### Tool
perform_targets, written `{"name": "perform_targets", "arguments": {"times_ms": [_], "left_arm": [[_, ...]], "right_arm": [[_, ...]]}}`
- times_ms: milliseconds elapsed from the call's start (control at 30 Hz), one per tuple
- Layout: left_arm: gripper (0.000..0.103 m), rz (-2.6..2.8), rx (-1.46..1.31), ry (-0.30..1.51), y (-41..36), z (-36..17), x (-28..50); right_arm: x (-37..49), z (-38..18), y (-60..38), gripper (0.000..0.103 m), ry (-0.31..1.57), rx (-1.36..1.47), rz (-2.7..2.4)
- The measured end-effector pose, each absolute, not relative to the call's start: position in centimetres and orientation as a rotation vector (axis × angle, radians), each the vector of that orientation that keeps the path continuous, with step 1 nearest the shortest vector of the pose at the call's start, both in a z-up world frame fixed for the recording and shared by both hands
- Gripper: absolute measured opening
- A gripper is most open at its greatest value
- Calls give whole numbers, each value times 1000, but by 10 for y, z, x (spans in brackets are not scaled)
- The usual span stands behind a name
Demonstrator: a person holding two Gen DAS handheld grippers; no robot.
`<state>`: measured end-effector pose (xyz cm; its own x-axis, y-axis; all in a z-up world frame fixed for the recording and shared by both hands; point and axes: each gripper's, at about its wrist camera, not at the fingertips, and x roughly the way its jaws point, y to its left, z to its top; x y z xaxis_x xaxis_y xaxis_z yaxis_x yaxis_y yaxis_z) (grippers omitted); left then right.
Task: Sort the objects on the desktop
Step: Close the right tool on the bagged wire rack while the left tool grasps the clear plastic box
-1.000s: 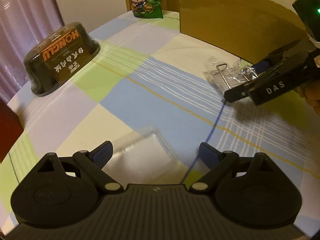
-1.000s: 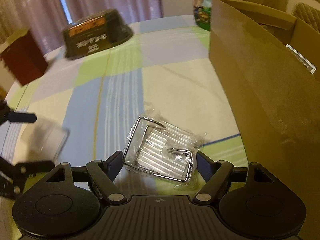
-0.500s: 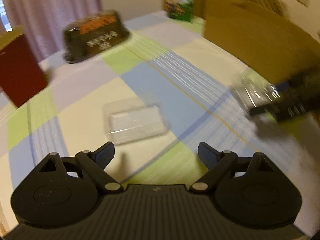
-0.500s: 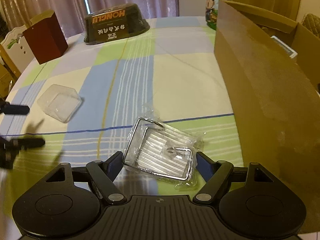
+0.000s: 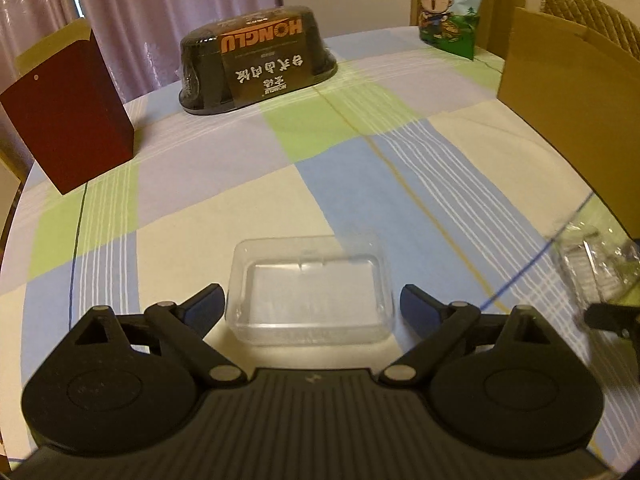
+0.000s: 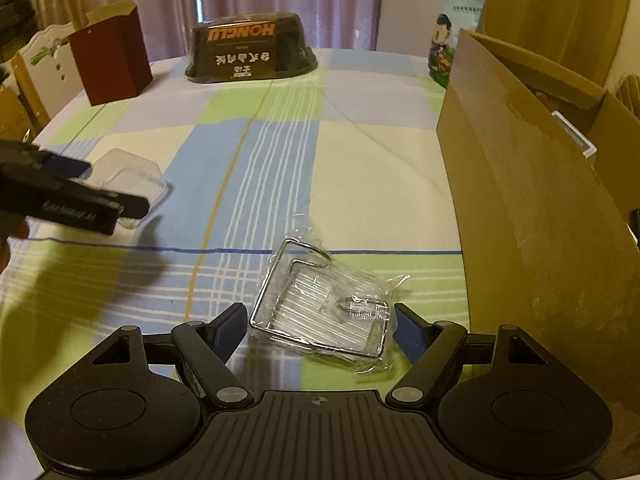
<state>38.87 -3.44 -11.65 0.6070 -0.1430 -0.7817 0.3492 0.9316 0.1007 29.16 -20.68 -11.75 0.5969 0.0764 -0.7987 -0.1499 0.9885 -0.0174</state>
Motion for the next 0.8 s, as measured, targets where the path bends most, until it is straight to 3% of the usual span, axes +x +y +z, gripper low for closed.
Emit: {"name": "perform_targets", "arguments": {"times_ms": [167,400,500,800], "left_arm": [[84,-288,258,888,-34,-118,395],[83,-305,243,900,-24,-117,386],[83,-309,236,904,-16,-116,370],[83,-251,182,904,3,-113,314]], "right_arm": [[293,-118,-210,77,931,-61,123],[297,-118,-209,78,949,-32,104],[296,-117,-208,89,944,-35,103],[288,-117,-203,89,927,-7,40]]}}
